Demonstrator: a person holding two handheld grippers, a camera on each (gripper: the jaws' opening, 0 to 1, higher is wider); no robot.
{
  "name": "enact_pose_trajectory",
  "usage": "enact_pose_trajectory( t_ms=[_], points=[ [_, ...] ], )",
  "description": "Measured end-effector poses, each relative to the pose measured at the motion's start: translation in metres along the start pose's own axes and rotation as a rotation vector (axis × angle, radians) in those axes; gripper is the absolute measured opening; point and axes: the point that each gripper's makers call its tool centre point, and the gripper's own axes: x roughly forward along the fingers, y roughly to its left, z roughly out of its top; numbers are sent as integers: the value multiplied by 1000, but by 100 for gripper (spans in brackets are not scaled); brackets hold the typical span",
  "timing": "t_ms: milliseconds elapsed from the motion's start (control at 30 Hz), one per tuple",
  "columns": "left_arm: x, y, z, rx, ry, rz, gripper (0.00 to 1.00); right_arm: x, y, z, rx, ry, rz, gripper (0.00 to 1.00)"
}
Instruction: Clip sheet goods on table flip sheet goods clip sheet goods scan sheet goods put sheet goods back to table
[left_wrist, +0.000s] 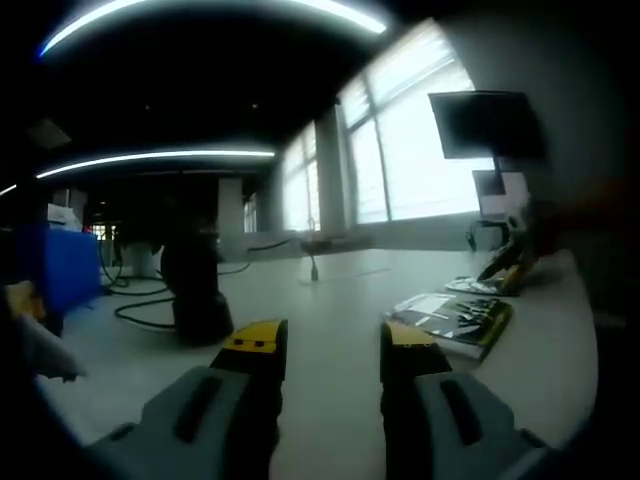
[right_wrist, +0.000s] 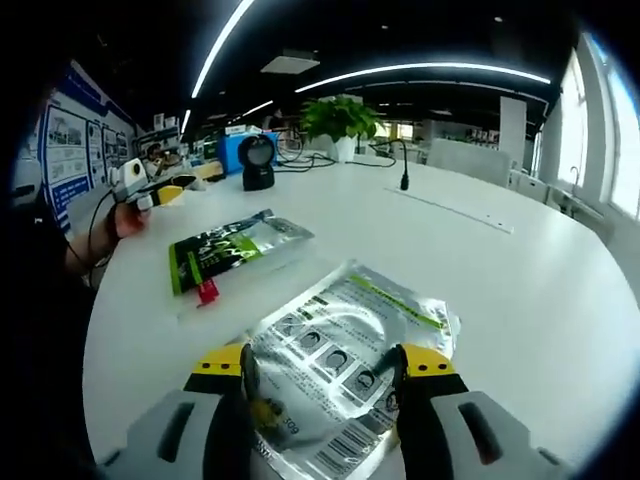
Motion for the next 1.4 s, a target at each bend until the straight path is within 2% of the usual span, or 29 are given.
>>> enact_pose_trajectory(
  t_ms=[133, 367, 500, 767, 867, 933, 1100, 1267, 1400],
  points=[
    [0, -1, 0, -4, 0, -3, 30, -1, 3, -1, 22, 17, -37, 53],
    [-1, -3, 0, 5, 6, -8, 30, 0, 8, -2, 48, 8, -65, 52],
    [-1, -2, -1, 5, 6, -4, 30, 1, 11, -1, 69, 5, -110, 52],
    [1, -1, -4, 5, 18, -7, 30, 0, 16, 0, 81, -4, -130, 52],
    [0, 0, -1, -47, 0, -11, 30, 2, 7, -1, 83, 9, -146, 52],
    [1, 9, -2, -71, -4, 0, 29, 1, 7, -1, 86, 9, -153, 52],
    [2, 8, -3, -42, -2, -5, 29, 1, 5, 0, 86, 10, -152, 53],
    [2, 4, -2, -32, -3, -8, 29, 1, -9, 14, 104, -54, -215, 51],
    [1, 5, -1, -31, -9, -9, 29, -5, -18, 38, 96, -107, -226, 48]
  ],
)
